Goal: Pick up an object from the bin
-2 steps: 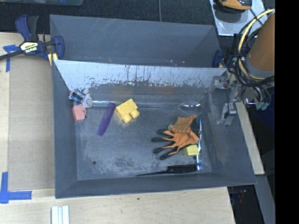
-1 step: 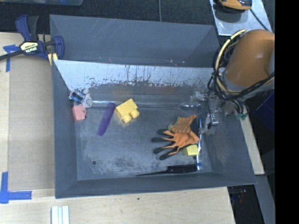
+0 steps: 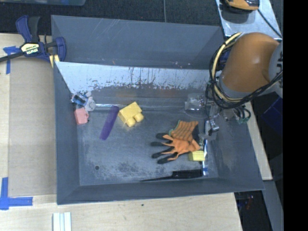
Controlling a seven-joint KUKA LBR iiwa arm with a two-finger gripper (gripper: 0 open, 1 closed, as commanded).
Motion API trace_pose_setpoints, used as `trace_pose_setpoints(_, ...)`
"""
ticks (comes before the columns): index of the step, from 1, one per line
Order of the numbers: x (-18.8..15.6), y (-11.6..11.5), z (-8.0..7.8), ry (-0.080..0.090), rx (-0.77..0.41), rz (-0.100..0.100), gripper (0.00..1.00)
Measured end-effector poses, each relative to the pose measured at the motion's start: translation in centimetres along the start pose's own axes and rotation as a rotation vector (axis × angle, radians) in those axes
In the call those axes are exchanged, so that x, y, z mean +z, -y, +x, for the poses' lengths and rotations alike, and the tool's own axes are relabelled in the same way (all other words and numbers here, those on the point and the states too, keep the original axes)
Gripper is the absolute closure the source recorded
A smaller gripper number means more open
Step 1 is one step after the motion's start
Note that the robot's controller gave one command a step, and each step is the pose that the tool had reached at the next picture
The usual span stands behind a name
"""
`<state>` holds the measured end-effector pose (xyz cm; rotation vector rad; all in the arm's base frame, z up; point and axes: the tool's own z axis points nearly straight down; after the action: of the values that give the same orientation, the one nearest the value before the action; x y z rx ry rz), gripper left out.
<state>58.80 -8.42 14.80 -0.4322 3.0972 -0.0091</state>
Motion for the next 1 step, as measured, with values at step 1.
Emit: trace_pose_setpoints(1,0.26,-1.80,-1.39,-0.003,0.021,-0.004,0.00)
